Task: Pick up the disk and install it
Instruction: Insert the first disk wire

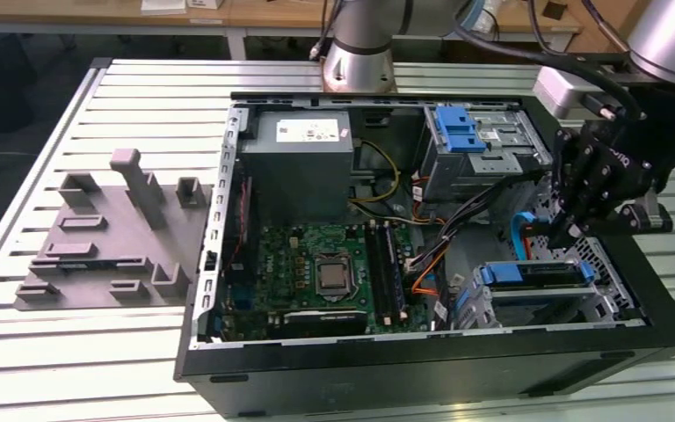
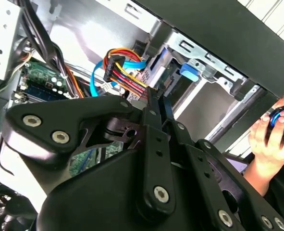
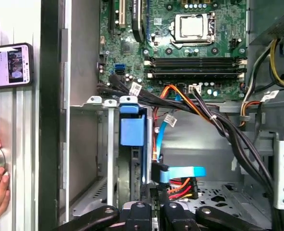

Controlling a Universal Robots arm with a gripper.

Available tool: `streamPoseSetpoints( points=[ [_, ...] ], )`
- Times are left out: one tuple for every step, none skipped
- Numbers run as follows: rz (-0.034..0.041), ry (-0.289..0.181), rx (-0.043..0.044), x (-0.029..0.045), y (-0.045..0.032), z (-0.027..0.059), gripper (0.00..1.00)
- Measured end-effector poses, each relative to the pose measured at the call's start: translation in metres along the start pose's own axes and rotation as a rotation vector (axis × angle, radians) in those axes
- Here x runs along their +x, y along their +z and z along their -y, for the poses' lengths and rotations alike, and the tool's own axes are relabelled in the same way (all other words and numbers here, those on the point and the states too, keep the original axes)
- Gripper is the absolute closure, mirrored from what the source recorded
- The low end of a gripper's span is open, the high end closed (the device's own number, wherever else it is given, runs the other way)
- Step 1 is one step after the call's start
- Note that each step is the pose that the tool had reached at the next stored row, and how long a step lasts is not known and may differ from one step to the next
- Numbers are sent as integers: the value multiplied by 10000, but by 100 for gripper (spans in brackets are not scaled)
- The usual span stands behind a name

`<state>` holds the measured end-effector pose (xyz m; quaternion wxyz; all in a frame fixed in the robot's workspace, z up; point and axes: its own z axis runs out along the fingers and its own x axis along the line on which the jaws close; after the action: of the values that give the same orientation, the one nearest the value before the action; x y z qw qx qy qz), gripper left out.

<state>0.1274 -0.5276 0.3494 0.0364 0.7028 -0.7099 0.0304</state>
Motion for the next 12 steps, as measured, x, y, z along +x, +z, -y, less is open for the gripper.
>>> streamPoseSetpoints(
  points=[
    [16,0,-8,16,4,0,84],
    [40,-1,-20,25,8,0,84],
    [62,-3,-48,28,11,1,84],
    [84,-9,-116,30,14,2,84],
    [103,-15,-200,30,17,3,84],
    [123,-21,-282,31,21,6,84],
    [146,-25,-334,33,27,9,84],
    [172,-24,-350,40,35,9,84],
    [200,-19,-351,53,48,10,84],
    [218,-10,-353,68,61,10,84],
    [231,0,-354,83,72,10,84],
    [239,11,-355,99,82,10,84]
  ],
)
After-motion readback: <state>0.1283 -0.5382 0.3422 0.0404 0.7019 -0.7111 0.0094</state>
